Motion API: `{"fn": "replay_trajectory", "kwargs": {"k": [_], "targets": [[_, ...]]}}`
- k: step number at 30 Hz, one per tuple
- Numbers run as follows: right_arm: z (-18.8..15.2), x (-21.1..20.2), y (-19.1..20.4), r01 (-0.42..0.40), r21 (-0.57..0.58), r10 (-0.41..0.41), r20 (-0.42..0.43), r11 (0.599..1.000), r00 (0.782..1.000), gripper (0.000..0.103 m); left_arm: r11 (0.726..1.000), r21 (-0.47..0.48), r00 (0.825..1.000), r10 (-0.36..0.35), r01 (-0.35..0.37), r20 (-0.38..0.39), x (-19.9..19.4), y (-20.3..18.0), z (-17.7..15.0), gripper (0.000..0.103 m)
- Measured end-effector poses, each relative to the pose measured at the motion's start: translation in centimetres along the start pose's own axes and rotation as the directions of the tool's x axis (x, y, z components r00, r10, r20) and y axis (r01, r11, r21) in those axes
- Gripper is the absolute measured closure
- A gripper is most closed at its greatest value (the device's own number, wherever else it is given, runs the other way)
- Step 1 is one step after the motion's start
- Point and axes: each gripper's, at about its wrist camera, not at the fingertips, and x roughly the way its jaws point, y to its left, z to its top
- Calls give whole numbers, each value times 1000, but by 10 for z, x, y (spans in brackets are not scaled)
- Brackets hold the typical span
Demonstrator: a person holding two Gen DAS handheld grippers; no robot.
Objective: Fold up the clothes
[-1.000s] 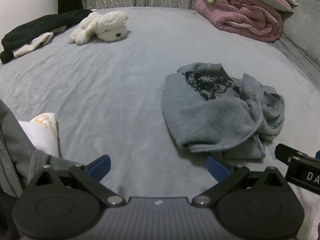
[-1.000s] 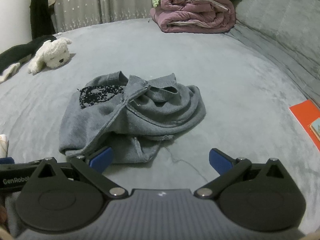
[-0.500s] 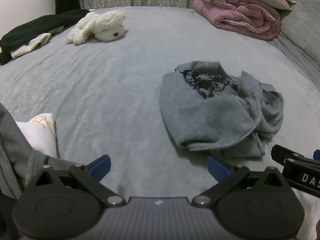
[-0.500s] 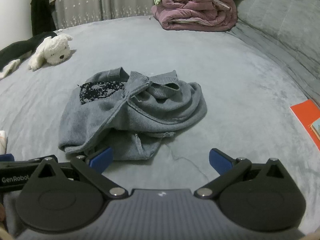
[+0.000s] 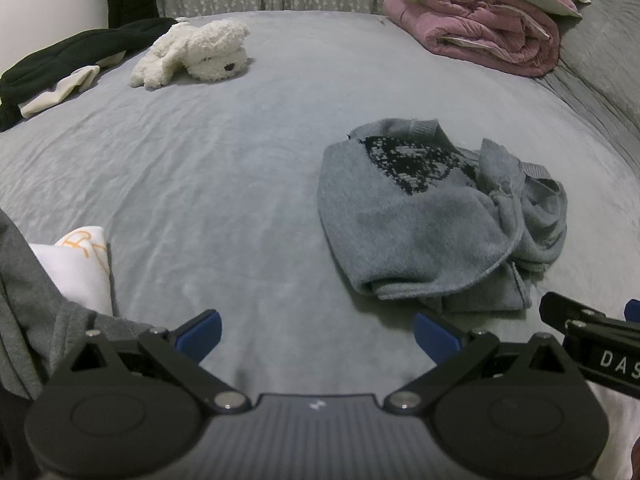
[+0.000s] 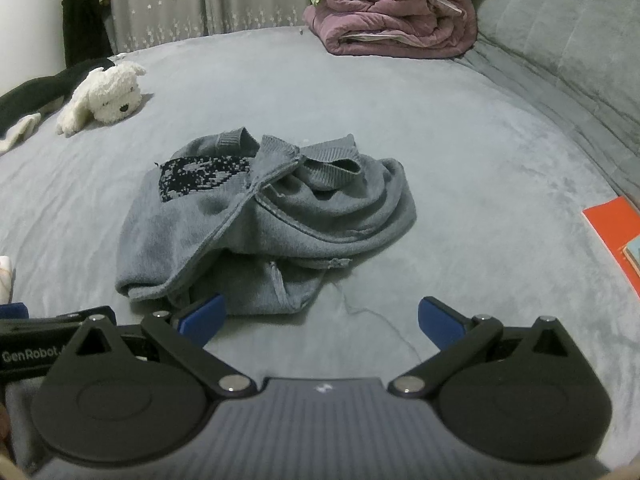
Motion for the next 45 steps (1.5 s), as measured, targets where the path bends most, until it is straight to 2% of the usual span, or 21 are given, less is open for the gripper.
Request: {"fn": "replay_trajectory", "kwargs": {"k": [45], "targets": [[-3,3,0,-4,-11,4,-21,1000,1000,0,999,33,1000,-8,8,-15,4,-2,-1,0]]}}
